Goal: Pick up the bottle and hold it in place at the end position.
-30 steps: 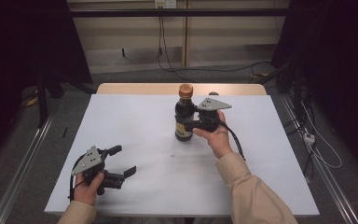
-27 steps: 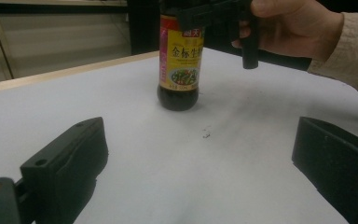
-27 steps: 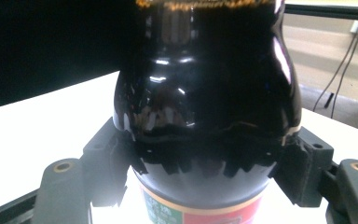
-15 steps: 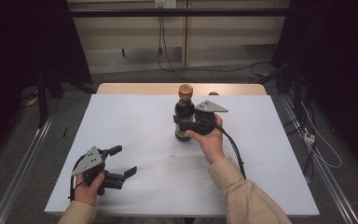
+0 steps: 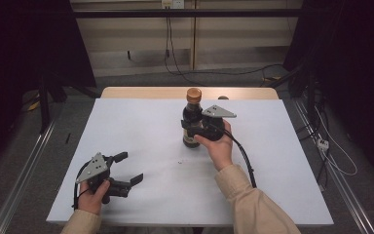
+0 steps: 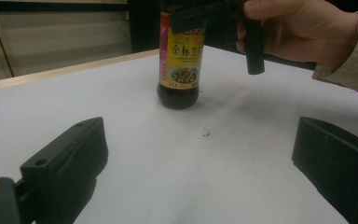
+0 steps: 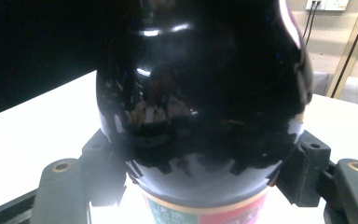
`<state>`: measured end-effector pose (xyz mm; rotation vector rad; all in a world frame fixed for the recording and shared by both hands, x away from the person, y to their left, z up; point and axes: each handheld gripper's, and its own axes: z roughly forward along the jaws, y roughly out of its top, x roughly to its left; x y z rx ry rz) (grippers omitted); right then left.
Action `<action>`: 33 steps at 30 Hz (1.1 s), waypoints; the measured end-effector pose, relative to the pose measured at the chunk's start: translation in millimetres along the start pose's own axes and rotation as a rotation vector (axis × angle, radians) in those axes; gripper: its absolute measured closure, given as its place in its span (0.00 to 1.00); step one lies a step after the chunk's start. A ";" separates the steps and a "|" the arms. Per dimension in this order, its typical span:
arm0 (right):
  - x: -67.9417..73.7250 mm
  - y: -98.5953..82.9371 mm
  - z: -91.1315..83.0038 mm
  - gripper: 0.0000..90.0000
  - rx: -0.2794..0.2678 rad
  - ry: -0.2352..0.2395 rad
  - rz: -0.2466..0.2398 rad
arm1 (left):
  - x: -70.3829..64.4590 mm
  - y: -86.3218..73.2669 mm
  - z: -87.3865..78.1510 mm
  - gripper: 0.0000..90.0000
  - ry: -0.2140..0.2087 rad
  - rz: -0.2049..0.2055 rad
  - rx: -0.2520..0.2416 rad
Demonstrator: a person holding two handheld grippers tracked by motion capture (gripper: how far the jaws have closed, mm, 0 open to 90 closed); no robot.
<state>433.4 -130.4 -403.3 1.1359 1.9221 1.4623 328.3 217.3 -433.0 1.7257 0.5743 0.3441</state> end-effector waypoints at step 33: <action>-6.7 -1.1 -0.8 0.34 0.001 0.059 -0.047 | 13.3 60.4 43.3 0.06 0.092 -0.081 -0.021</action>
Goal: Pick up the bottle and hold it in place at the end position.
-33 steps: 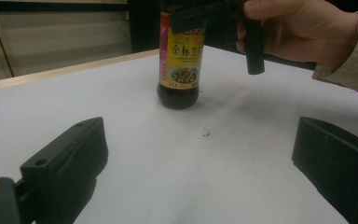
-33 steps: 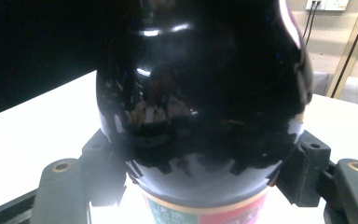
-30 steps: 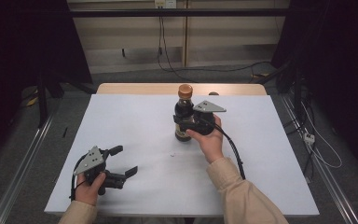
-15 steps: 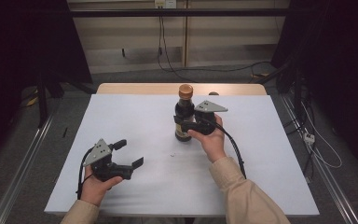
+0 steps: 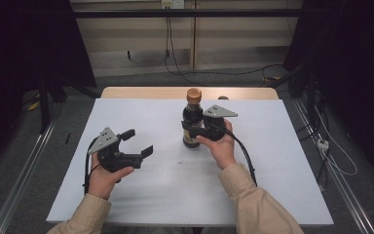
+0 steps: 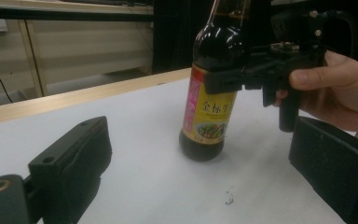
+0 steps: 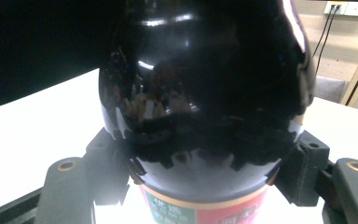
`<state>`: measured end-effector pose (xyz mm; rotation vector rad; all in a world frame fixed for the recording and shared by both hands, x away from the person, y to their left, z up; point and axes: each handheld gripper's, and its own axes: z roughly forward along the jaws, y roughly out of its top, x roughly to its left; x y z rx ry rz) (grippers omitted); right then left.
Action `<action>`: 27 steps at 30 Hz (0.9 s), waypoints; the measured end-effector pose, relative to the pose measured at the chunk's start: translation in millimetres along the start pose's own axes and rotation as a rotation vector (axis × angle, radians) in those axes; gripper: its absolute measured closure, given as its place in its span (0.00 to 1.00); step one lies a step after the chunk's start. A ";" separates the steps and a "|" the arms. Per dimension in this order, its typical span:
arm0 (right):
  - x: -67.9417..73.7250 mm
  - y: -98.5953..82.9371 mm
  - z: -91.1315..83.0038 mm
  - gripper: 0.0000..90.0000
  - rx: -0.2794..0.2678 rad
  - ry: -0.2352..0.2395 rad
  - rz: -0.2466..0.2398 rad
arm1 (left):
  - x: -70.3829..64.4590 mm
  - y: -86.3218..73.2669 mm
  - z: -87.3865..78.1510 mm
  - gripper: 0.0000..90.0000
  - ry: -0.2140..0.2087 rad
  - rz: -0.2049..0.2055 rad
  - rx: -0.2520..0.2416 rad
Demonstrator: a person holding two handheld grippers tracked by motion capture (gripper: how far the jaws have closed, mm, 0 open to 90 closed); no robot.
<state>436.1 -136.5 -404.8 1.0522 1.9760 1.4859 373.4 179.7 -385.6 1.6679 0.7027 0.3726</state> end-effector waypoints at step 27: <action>-1.2 -1.2 0.2 0.34 -0.008 0.009 -0.007 | 1.1 31.6 38.9 0.08 -0.086 0.009 0.027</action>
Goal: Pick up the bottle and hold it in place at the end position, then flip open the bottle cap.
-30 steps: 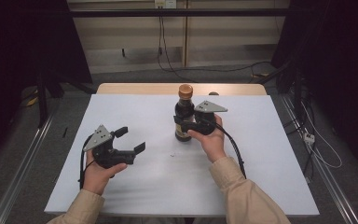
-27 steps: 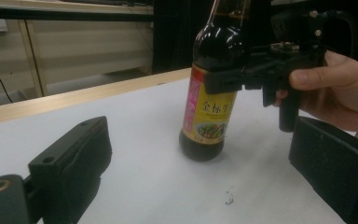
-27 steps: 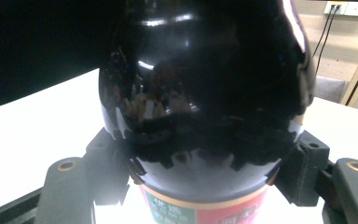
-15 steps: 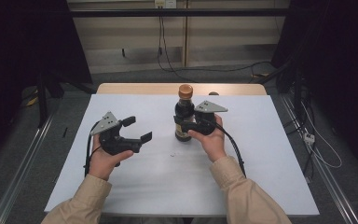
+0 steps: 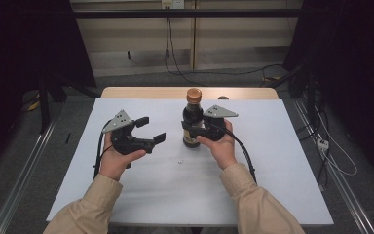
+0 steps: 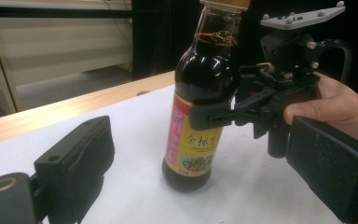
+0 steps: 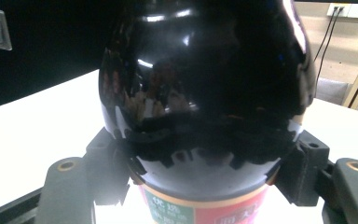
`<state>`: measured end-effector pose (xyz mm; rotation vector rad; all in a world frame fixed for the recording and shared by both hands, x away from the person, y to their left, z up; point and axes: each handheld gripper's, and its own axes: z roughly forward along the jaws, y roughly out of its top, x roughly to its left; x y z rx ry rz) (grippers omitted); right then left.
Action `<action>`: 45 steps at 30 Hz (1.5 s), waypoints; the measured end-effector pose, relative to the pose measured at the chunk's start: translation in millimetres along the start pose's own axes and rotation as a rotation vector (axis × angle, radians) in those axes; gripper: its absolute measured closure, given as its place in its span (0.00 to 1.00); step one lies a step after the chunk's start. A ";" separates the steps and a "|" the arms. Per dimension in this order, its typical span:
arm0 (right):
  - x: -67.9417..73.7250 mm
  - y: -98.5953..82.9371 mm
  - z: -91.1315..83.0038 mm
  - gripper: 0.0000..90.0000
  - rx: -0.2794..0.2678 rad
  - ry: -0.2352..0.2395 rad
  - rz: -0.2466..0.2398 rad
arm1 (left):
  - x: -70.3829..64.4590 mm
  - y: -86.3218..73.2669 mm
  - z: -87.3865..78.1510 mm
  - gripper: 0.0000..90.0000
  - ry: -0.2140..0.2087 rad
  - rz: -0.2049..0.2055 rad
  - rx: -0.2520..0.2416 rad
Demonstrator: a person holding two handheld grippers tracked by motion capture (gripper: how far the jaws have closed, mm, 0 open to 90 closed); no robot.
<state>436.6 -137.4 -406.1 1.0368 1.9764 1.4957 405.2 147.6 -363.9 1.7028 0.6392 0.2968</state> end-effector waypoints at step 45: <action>0.0 0.1 0.2 0.33 0.002 0.003 -0.001 | 10.4 46.0 44.4 0.51 -0.064 0.059 0.054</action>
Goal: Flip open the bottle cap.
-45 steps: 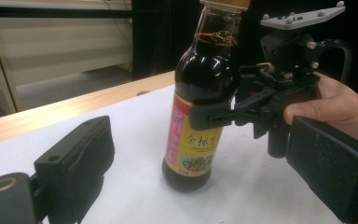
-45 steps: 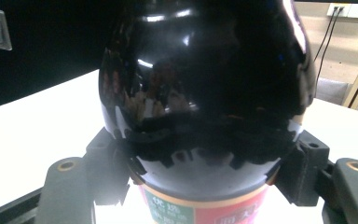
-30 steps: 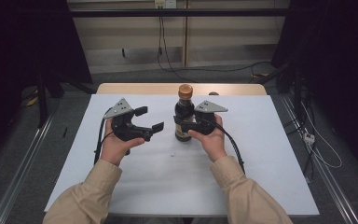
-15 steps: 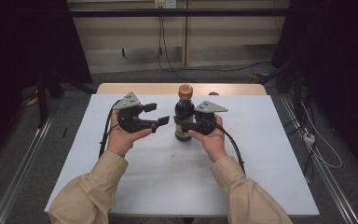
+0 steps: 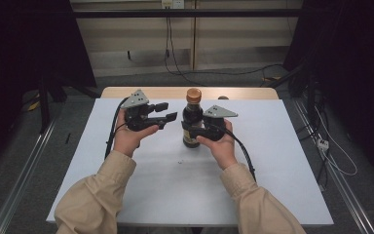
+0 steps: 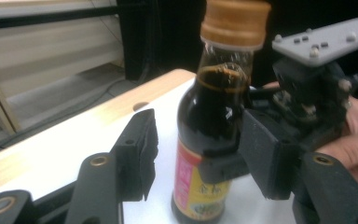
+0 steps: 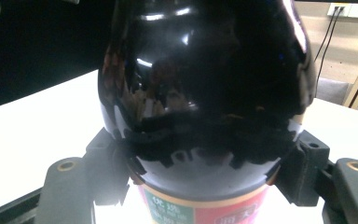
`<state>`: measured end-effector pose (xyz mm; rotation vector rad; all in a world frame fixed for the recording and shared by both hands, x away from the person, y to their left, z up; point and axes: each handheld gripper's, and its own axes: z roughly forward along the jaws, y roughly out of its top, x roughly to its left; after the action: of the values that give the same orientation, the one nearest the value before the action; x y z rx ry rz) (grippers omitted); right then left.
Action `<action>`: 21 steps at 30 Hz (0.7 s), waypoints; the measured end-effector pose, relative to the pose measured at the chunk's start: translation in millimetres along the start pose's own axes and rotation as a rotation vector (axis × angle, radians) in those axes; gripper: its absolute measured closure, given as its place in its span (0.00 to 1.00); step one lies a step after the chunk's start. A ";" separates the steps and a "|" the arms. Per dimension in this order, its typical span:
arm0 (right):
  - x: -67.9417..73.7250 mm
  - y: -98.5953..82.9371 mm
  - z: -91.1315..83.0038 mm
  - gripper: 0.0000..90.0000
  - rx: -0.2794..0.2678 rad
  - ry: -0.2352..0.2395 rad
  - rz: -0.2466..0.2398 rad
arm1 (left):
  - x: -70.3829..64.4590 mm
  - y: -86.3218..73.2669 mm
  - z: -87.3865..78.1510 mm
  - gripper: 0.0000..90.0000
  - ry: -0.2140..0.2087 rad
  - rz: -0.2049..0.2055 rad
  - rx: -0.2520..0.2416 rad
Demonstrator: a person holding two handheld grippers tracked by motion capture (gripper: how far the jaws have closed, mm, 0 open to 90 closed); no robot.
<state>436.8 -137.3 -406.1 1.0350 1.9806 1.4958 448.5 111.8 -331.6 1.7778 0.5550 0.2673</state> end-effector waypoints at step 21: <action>-0.7 0.1 -0.1 0.34 0.002 0.007 -0.003 | 1.4 32.4 15.6 0.99 -0.085 -0.016 0.043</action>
<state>437.2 -137.8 -406.0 1.0284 1.9874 1.4980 464.3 93.1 -305.2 1.8167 0.5174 0.1696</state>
